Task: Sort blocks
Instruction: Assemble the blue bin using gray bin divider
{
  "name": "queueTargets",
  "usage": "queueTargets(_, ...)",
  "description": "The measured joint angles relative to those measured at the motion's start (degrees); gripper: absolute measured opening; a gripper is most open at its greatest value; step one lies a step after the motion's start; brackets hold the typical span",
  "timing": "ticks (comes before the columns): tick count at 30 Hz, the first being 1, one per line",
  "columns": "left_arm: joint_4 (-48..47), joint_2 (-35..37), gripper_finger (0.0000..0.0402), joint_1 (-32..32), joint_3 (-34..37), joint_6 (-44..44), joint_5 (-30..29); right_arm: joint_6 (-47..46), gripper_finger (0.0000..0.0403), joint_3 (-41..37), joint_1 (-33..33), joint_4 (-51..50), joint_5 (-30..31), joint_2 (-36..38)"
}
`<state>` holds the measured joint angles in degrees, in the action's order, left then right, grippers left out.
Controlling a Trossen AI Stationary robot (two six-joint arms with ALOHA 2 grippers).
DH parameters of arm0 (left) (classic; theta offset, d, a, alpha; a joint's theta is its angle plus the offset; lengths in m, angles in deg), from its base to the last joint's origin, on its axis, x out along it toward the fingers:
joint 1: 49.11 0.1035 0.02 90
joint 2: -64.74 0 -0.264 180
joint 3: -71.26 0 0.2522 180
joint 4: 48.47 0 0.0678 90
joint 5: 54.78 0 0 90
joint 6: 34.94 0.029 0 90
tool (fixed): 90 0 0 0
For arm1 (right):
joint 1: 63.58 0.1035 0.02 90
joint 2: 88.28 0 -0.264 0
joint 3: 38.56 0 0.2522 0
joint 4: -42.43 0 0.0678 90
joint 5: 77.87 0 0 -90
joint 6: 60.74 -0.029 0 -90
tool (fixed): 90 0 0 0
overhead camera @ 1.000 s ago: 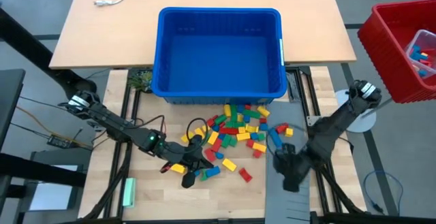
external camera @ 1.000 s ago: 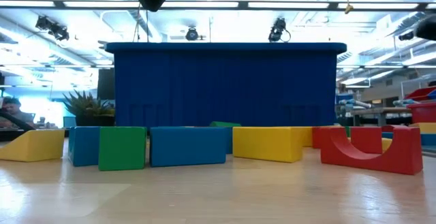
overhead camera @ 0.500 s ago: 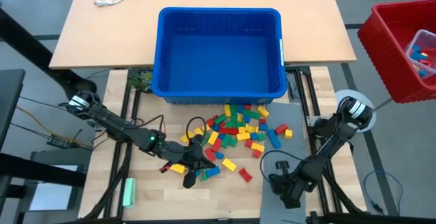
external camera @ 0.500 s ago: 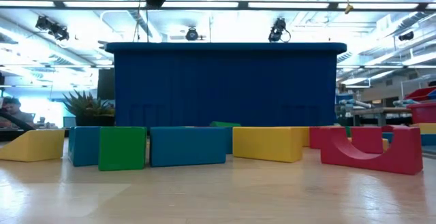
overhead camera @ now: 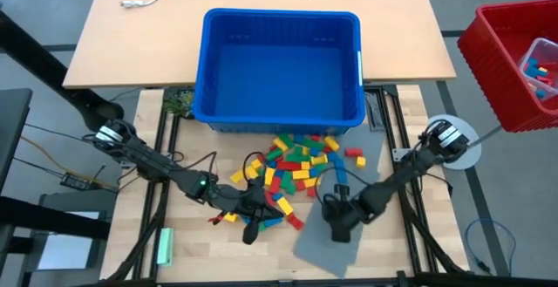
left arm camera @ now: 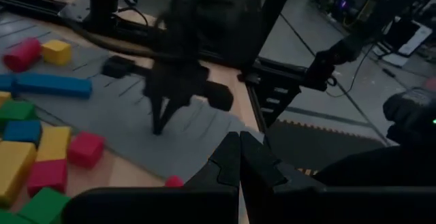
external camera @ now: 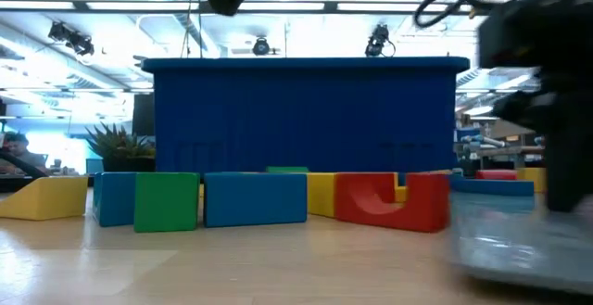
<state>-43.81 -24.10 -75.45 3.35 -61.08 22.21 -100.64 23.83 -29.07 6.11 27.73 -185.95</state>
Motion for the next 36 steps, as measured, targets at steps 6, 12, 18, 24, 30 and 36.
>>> queueTargets(6,4.28,-4.81,0.001,-0.02,0.0,-2.48,0.11,5.3,0.0,-1.65,-5.77,9.14,-0.18,-0.15)
queueTargets(12,6.63,-9.62,0.001,-0.02,0.0,-3.05,0.11,9.97,0.0,-2.1,-11.83,15.87,-0.27,-0.85)
queueTargets(18,0.46,-9.56,0.0004,-0.45,-1.18,2.08,-0.94,12.65,0.0,-2.21,-14.24,16.47,-0.38,2.34)
queueTargets(24,-18.07,-8.18,0.0004,-1.87,-11.91,11.7,-4.12,11.77,0.0,-2.05,-10.89,17.13,-0.66,14.45)
queueTargets(30,-30.79,-8.21,0.0004,-2.61,-18.53,15.56,-5.42,11.01,0.0,-1.93,-6.27,12.99,-0.57,22.06)
queueTargets(36,-30.2,-8.24,0.0031,-1.72,-18.8,15.48,-5.36,8.69,0.0,-1.93,-4.86,7.77,1.18,21.45)
